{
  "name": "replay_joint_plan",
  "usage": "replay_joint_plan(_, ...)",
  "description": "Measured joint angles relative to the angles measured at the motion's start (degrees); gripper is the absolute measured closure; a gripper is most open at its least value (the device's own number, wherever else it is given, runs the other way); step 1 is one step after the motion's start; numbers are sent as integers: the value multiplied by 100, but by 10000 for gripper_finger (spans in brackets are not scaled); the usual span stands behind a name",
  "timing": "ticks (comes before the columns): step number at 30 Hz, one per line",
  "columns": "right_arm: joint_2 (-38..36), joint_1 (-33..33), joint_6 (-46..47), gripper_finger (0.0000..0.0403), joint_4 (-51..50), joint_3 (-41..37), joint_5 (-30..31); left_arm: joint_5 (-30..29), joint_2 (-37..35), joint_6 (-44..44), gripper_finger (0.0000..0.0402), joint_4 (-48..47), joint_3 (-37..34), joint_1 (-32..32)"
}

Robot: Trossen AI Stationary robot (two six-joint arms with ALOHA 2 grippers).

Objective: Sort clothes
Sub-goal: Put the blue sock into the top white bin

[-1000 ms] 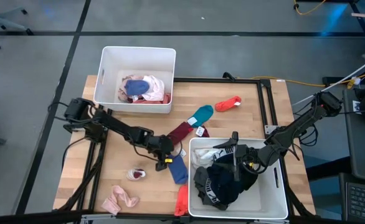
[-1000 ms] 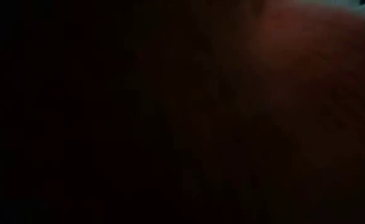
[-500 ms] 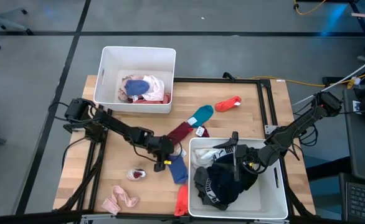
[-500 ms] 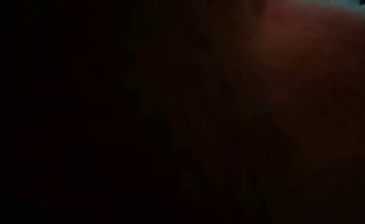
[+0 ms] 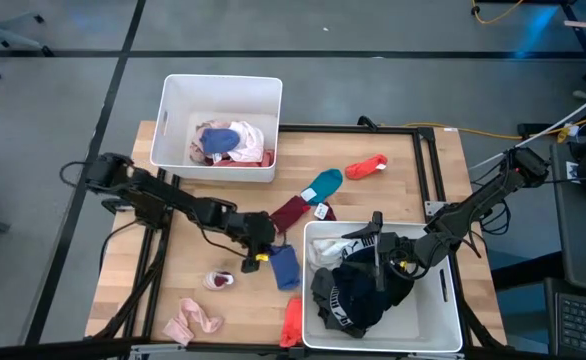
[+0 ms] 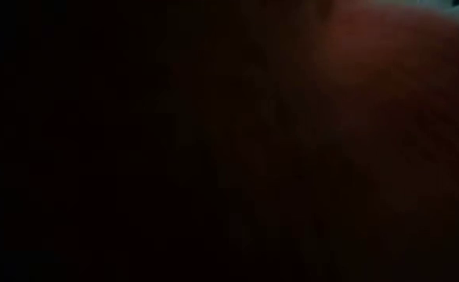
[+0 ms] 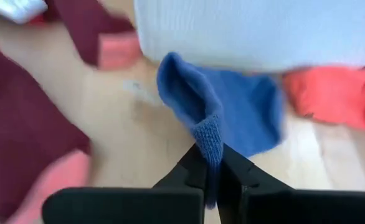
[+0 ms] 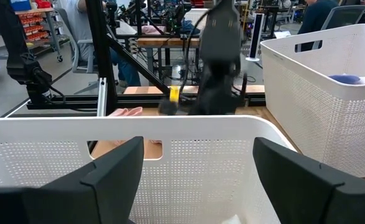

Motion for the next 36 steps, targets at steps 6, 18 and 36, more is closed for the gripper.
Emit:
replay_joint_plan(6, 0, 0, -2, 100, -3, 0, 0, -819, -1283, 481, 397, -479, 2, 6)
replay_joint_plan(18, 0, 0, 18, 100, 1, 0, 0, -3962, -3682, 2061, 398, -194, 9, 25)
replay_joint_plan(36, 0, 0, 68, 100, 4, 0, 0, -5304, -4211, 3089, 388, -902, 2, 2163)
